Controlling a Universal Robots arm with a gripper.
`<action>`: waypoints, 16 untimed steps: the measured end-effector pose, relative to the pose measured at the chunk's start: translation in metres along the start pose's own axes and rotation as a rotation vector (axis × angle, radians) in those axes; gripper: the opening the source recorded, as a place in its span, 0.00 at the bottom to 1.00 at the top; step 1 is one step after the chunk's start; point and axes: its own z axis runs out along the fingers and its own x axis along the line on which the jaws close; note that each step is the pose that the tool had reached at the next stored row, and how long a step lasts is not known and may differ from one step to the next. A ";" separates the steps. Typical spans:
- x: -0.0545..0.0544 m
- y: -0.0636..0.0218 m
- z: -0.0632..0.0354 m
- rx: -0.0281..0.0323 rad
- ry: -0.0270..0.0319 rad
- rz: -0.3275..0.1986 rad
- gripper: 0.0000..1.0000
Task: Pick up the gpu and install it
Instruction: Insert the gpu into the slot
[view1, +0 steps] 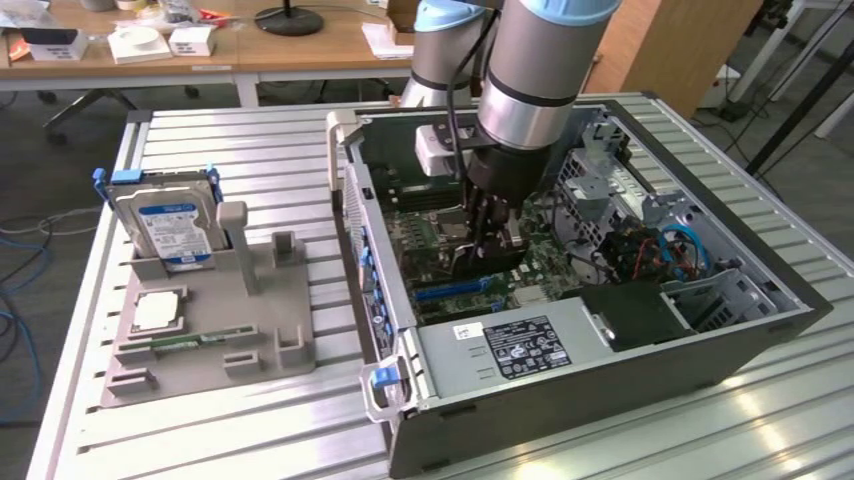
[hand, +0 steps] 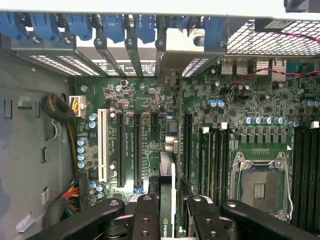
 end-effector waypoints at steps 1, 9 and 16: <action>0.000 0.0002 0.0001 0.0000 -0.0001 0.000 0.26; -0.001 0.0003 0.0008 0.0000 0.0001 0.000 0.26; -0.001 0.0004 0.0008 -0.0001 0.0001 0.000 0.26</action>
